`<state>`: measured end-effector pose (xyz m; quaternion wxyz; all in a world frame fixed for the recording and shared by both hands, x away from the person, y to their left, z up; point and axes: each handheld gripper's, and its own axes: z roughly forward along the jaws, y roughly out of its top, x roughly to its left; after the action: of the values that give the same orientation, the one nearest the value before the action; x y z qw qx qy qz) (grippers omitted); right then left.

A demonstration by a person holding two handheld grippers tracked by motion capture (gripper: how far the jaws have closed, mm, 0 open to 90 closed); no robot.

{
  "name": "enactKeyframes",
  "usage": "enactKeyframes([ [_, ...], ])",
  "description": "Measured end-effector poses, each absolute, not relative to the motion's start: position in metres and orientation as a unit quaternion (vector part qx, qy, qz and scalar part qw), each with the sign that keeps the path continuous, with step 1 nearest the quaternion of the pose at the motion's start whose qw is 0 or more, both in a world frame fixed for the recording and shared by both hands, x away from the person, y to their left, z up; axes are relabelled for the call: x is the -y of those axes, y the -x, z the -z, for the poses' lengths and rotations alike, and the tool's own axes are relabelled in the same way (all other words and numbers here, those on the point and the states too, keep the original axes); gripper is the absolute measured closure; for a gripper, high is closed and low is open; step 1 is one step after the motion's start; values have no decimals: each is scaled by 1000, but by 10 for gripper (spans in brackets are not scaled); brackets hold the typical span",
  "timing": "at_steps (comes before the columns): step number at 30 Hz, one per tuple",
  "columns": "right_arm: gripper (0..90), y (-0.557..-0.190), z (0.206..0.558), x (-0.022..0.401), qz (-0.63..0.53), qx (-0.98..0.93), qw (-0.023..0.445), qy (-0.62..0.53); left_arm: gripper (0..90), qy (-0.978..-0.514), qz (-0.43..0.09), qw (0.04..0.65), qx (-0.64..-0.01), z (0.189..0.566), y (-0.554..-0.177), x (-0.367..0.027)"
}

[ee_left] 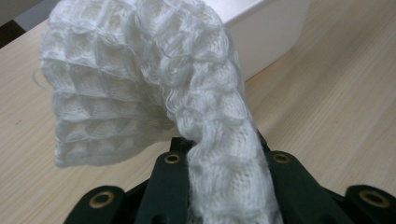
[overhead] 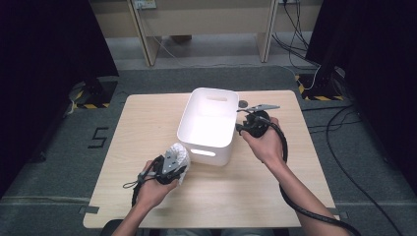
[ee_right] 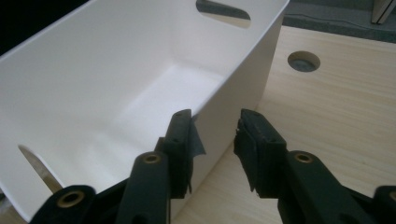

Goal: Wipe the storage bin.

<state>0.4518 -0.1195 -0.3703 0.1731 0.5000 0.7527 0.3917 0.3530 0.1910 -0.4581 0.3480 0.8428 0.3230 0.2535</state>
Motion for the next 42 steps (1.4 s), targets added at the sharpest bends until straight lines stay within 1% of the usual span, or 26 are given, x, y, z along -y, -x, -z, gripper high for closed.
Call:
enactKeyframes([
  [2, 611, -452, 368, 115, -400, -747, 172, -503, 771, -838, -250, 352, -334, 458, -350, -193],
  [5, 568, -455, 371, 105, -390, -749, 168, -508, 770, -837, -262, 352, -326, 456, -346, -191],
  [8, 561, -459, 374, 99, -377, -753, 160, -514, 770, -838, -264, 353, -320, 454, -344, -187],
  [10, 577, -461, 378, 95, -369, -760, 158, -512, 770, -840, -264, 350, -319, 455, -344, -186],
  [11, 605, -462, 381, 91, -359, -765, 157, -510, 770, -840, -261, 347, -326, 456, -343, -186],
  [14, 614, -463, 383, 90, -352, -770, 164, -506, 769, -841, -262, 343, -327, 457, -343, -186],
  [18, 623, -463, 383, 91, -351, -771, 157, -508, 768, -839, -267, 344, -326, 456, -342, -184],
  [24, 684, -465, 383, 93, -349, -773, 162, -504, 767, -843, -263, 344, -318, 456, -338, -179],
  [32, 760, -468, 382, 100, -346, -773, 182, -500, 766, -853, -259, 346, -294, 455, -330, -165],
  [37, 799, -470, 381, 107, -339, -774, 189, -501, 765, -857, -248, 344, -293, 459, -327, -159],
  [39, 793, -468, 381, 108, -342, -773, 187, -501, 765, -857, -247, 345, -292, 460, -327, -158],
  [40, 774, -467, 381, 108, -339, -777, 190, -495, 765, -857, -247, 345, -293, 460, -327, -157],
  [42, 707, -462, 381, 109, -350, -772, 184, -498, 765, -855, -246, 348, -295, 460, -327, -156],
])
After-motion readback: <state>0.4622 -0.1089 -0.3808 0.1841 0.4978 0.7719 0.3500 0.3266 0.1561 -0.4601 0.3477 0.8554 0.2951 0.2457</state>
